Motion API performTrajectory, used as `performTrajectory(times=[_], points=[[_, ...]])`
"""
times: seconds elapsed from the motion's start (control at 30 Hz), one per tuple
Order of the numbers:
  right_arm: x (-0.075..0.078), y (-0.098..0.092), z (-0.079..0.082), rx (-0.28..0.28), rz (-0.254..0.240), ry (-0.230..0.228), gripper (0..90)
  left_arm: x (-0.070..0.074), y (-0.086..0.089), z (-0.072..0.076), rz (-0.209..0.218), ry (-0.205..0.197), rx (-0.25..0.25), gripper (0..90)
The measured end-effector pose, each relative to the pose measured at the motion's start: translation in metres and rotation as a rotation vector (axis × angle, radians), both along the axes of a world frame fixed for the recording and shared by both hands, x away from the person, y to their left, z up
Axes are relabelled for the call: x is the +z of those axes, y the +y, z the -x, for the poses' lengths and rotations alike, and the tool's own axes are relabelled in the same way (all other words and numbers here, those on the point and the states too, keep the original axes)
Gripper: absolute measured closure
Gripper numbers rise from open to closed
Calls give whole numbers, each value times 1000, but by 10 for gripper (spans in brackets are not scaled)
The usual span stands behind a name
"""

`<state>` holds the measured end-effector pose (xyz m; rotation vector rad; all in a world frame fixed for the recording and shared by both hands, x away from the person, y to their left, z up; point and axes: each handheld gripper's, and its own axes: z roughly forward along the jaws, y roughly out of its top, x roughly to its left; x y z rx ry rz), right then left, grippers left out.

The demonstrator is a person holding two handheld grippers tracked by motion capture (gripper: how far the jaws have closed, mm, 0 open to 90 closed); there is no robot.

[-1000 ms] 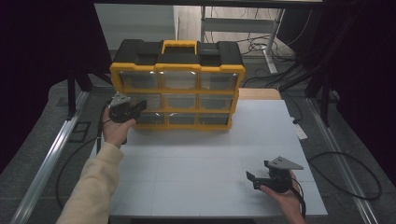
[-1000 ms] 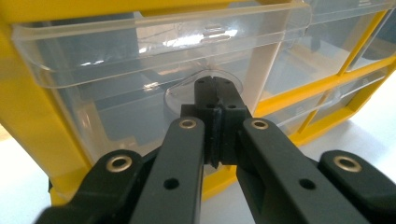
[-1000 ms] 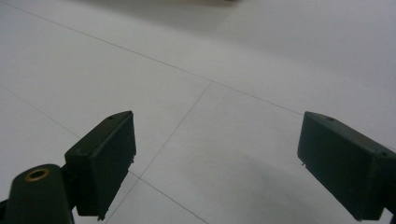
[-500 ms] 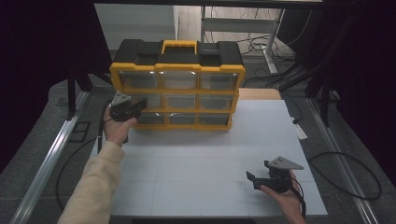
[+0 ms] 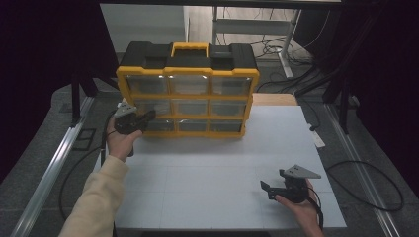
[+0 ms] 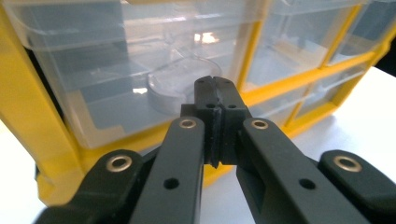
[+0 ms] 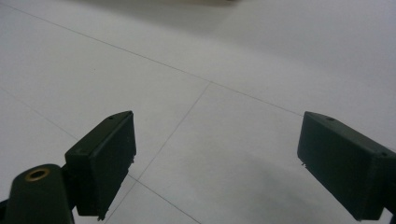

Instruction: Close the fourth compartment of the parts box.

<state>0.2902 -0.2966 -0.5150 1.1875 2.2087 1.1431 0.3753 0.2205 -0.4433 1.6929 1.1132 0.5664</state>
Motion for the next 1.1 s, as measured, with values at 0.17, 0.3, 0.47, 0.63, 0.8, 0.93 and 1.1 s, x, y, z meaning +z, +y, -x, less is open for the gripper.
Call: performTrajectory(times=[0.17, 0.3, 0.47, 0.63, 0.8, 0.93, 1.1], points=[[0, -1, 1, 2, -6, -1, 122, -5, -5, 14, 2, 2, -31, 882], [1, -1, 1, 3, -5, -3, 122, -4, -10, 26, 12, -12, -58, 883], [1, 1, 2, 3, -4, -2, 122, -1, -15, 40, -4, -31, -90, 882], [1, 1, 2, 5, 4, -2, 122, -1, -16, 52, -4, -33, -121, 883], [0, 1, 2, 1, 1, -4, 122, -3, -16, 59, -17, -29, -132, 882], [1, 1, 2, 4, 3, -3, 121, -6, -15, 66, -2, -27, -147, 882], [1, 1, 3, 5, 2, -4, 122, -12, -14, 77, 20, -23, -169, 846]])
